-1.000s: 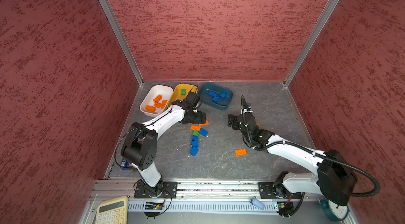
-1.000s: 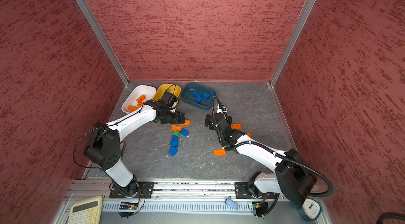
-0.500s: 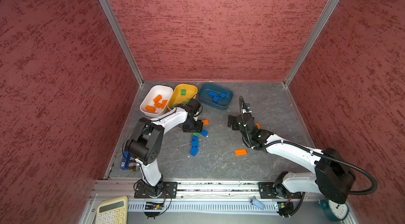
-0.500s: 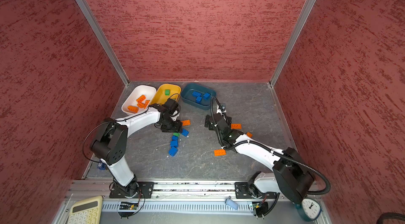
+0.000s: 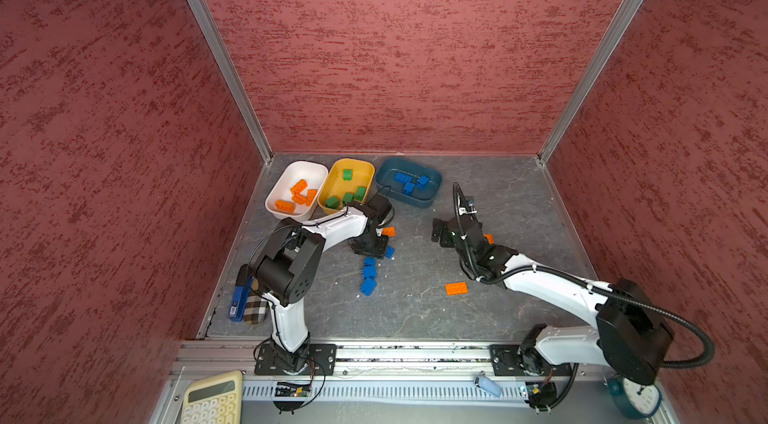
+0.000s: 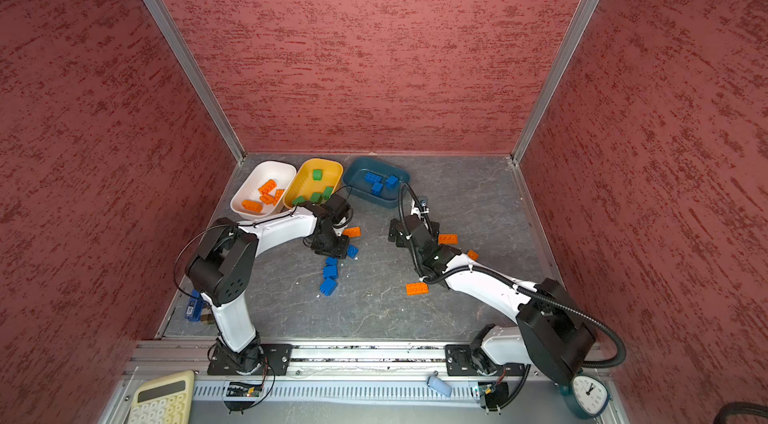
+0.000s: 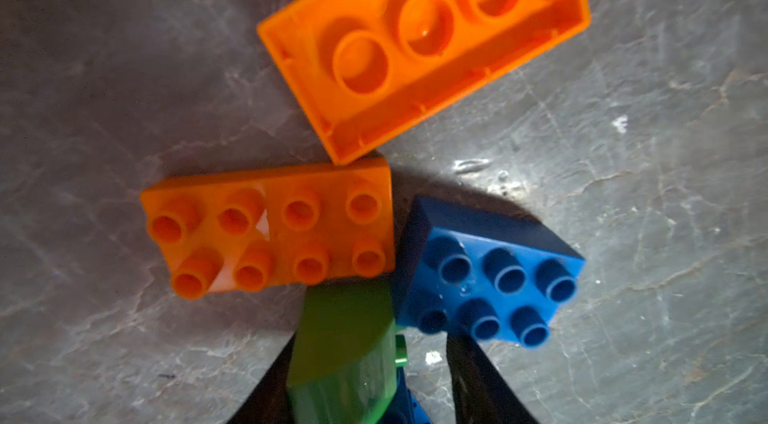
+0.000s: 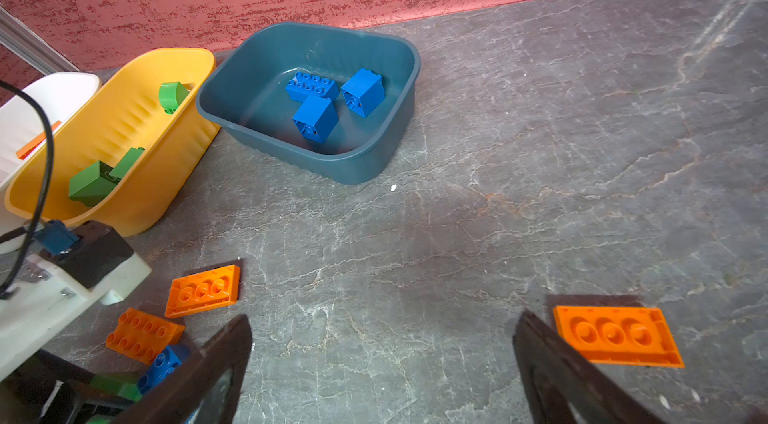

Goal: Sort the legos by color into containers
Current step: 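Lower the left gripper to the loose bricks and grasp another green brick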

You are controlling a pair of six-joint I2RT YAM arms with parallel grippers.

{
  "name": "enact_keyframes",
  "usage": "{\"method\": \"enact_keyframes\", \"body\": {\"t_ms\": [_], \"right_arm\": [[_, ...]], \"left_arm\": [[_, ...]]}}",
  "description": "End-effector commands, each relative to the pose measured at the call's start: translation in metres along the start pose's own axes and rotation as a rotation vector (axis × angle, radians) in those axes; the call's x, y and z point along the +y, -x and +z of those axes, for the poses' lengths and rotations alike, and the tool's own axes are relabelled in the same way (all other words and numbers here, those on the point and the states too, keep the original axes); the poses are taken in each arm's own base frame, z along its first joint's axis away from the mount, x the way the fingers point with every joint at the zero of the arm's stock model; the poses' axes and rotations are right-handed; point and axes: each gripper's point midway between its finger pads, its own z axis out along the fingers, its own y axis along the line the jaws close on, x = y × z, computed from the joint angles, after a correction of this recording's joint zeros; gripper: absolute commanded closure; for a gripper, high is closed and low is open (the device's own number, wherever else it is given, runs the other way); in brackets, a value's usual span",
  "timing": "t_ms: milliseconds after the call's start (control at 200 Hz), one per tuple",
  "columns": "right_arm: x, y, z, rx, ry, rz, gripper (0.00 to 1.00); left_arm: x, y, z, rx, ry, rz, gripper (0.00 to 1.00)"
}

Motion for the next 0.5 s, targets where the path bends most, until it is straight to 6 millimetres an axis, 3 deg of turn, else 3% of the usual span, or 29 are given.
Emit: {"method": "enact_keyframes", "body": {"t_ms": [0,265,496], "right_arm": [[0.002,0.01,-0.001,-0.021,-0.009,0.011,0.01],[0.02,0.01,-0.001,-0.011,0.083,-0.038,0.01],[0.054,0.004,-0.002,0.025,0.258,-0.116,0.01]], "left_arm": [[0.005,0.001,0.008,-0.001,0.033,0.017,0.53],[0.011,0.002,0.01,-0.025,0.064,0.013,0.63],[0.016,0.012,-0.001,-0.12,0.07,-0.019,0.71]]}}
